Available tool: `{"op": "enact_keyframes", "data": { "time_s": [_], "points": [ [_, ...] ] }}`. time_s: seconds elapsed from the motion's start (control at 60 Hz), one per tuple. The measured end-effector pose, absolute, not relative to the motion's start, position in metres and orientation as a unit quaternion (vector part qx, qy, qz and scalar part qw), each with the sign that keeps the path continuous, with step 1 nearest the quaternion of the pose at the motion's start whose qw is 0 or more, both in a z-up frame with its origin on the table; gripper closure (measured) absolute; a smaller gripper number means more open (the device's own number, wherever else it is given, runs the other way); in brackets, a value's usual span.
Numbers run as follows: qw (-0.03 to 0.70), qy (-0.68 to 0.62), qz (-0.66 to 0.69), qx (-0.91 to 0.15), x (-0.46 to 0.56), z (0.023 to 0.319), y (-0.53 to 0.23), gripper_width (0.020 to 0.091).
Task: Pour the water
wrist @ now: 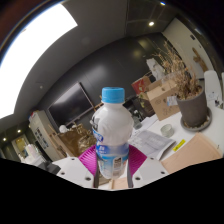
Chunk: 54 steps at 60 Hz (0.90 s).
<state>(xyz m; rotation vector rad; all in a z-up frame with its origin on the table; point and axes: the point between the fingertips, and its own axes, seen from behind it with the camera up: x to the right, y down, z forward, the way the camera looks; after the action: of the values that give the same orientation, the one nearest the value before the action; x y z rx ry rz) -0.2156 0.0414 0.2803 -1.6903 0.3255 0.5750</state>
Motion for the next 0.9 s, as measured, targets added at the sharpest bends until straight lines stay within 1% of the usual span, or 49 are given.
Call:
{"op": "enact_keyframes", "data": {
  "time_s": [0.1, 0.217, 0.333, 0.433, 0.65, 0.683, 0.833, 0.85, 0.867, 0.9],
  "points": [
    [0.631, 0.095, 0.138, -0.757, -0.158, 0.255, 0.038, 0.0725],
    [0.613, 0.051, 0.034, -0.788, -0.106, 0.196, 0.034, 0.0725],
    [0.582, 0.035, -0.009, -0.813, -0.080, 0.135, 0.031, 0.0726],
    [0.562, 0.025, -0.024, -0.826, -0.070, 0.101, 0.031, 0.0724],
    [0.536, 0.024, -0.026, -0.844, -0.068, 0.055, 0.022, 0.0717],
    [0.545, 0.025, -0.026, -0.838, -0.068, 0.057, 0.023, 0.0709],
    [0.536, 0.031, -0.028, -0.843, -0.067, 0.053, 0.017, 0.0564],
    [0.532, 0.033, -0.027, -0.846, -0.067, 0.052, 0.016, 0.0523],
    [0.526, 0.035, -0.027, -0.849, -0.067, 0.051, 0.014, 0.0462],
    [0.519, 0.040, -0.026, -0.853, -0.067, 0.051, 0.010, 0.0310]
  ]
}}
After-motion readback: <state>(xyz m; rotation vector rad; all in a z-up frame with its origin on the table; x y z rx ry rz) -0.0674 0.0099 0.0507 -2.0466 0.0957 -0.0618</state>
